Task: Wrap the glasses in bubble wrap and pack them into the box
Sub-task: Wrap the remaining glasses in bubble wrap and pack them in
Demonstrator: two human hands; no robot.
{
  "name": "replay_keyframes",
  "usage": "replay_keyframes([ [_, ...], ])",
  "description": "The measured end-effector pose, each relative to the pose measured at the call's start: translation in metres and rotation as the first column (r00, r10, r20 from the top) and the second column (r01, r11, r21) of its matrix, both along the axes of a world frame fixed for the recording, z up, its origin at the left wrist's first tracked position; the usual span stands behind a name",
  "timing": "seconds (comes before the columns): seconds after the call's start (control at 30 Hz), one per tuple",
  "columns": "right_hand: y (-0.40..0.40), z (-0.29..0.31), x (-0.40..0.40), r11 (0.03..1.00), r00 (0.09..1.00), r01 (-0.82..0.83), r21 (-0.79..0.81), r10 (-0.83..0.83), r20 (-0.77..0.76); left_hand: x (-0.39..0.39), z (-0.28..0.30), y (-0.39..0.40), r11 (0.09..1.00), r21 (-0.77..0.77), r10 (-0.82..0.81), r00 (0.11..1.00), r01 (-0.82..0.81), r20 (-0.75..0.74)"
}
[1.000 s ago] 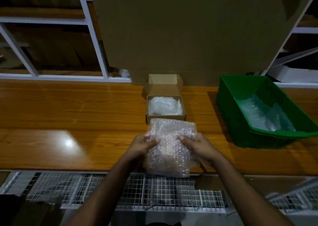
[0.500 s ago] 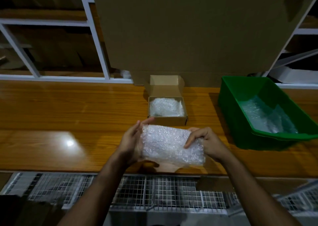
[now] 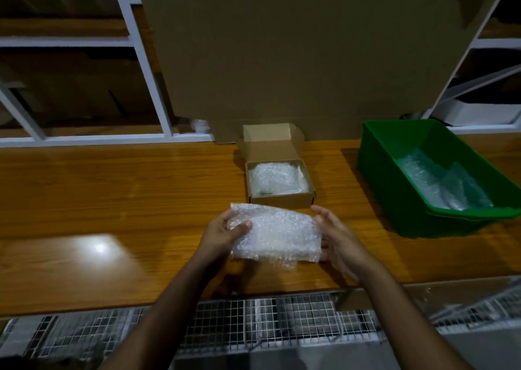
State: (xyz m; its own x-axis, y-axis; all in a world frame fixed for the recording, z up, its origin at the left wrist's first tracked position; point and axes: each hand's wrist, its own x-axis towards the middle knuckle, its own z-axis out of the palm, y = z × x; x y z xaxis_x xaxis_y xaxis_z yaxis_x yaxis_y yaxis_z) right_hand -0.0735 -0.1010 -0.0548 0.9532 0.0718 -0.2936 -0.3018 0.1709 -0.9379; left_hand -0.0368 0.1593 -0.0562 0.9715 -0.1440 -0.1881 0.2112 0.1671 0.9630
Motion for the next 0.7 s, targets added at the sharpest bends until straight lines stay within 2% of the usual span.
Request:
replay_keyframes([
  [0.1, 0.013, 0.014, 0.011, 0.98, 0.985, 0.151, -0.13, -0.137, 0.108, 0.02, 0.007, -0.002, 0.999, 0.035, 0.017, 1.0, -0.016, -0.018],
  [0.17, 0.011, 0.031, 0.028, 0.93, 0.952, 0.267, -0.253, -0.215, 0.218, 0.037, 0.016, -0.005, 0.998, 0.043, 0.041, 0.999, -0.04, -0.017],
  [0.27, -0.002, 0.044, 0.065, 0.852, 0.919, 0.322, -0.414, -0.176, 0.352, 0.065, 0.028, -0.012, 0.991, 0.121, 0.045, 0.991, -0.06, 0.125],
  [0.4, -0.019, 0.036, 0.118, 0.737, 0.884, 0.339, -0.585, -0.036, 0.466, 0.1, 0.024, -0.031, 0.922, 0.345, 0.048, 0.934, -0.178, 0.353],
  [0.5, -0.027, 0.024, 0.151, 0.641, 0.895, 0.319, -0.699, 0.039, 0.444, 0.121, 0.01, -0.044, 0.726, 0.603, -0.018, 0.868, -0.329, 0.496],
  [0.6, -0.03, 0.011, 0.168, 0.569, 0.906, 0.228, -0.79, 0.173, 0.386, 0.132, 0.003, -0.049, 0.589, 0.742, -0.063, 0.897, -0.32, 0.437],
  [0.7, -0.031, 0.005, 0.172, 0.48, 0.912, 0.158, -0.863, 0.264, 0.313, 0.13, 0.005, -0.05, 0.363, 0.87, -0.162, 0.896, -0.334, 0.412],
])
